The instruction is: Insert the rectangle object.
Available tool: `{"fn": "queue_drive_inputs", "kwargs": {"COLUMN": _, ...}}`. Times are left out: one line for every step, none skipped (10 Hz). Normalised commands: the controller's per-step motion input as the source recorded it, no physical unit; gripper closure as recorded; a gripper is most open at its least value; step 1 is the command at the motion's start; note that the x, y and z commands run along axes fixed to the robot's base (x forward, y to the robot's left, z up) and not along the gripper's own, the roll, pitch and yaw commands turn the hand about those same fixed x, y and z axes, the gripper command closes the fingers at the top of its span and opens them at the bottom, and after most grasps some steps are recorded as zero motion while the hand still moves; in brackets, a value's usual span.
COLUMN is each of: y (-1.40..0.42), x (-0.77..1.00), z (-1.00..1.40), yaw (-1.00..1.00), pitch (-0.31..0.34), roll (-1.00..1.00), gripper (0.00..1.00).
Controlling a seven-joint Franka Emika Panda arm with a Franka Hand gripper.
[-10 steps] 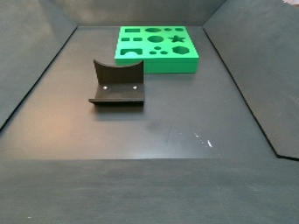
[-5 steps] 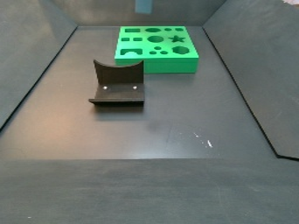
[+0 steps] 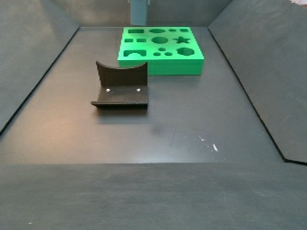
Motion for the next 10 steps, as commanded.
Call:
{"fn": "queue_drive_inputs", "kwargs": {"y": -0.13, "x": 0.57, "z": -0.23, "yaw": 0.0, "pitch": 0.18, "roll": 0.11, "gripper": 1.0}}
{"fn": "queue_drive_inputs", "kwargs": {"y": -0.05, "x": 0.47, "z": -0.31, "yaw": 0.0, "pitch": 0.107, "roll": 0.13, "gripper": 1.0}}
{"fn": "queue_drive_inputs", "kwargs": {"y": 0.0, "x": 0.29, "z": -0.28, "yaw": 0.0, "pitch": 0.044, "roll": 0.08, "gripper": 1.0}}
{"fn": "queue_drive_inputs", "kwargs": {"y": 0.0, "x": 0.02, "z": -0.16, "yaw": 0.0, "pitch": 0.011, "roll": 0.1, "gripper": 1.0}}
{"fn": "queue_drive_inputs", "kwargs": {"y": 0.0, "x": 0.0, "z": -0.21, "yaw": 0.03, "pitch": 0.0, "roll": 0.08, "gripper": 1.0}}
{"fn": "queue_drive_inputs", "kwargs": {"y": 0.0, "x": -0.13, "z": -0.24, "yaw": 0.08, "pitch": 0.0, "roll": 0.13, "gripper": 1.0}}
{"fn": "queue_drive_inputs", "kwargs": {"y": 0.0, "x": -0.17, "z": -0.23, "yaw": 0.08, "pitch": 0.0, "roll": 0.11, "gripper": 1.0}}
{"fn": "queue_drive_inputs", "kwargs": {"y": 0.0, "x": -0.29, "z": -0.19, "yaw": 0.05, "pitch": -0.037, "roll": 0.06, "gripper": 1.0}}
{"fn": "queue_drive_inputs", "kwargs": {"y": 0.02, "x": -0.26, "z": -0.14, "yaw": 0.07, "pitch": -0.033, "roll": 0.04, "gripper": 1.0}}
{"fn": "queue_drive_inputs", "kwargs": {"y": 0.0, "x": -0.14, "z": -0.24, "yaw": 0.05, "pitch": -0.01, "roll": 0.08, "gripper": 1.0}}
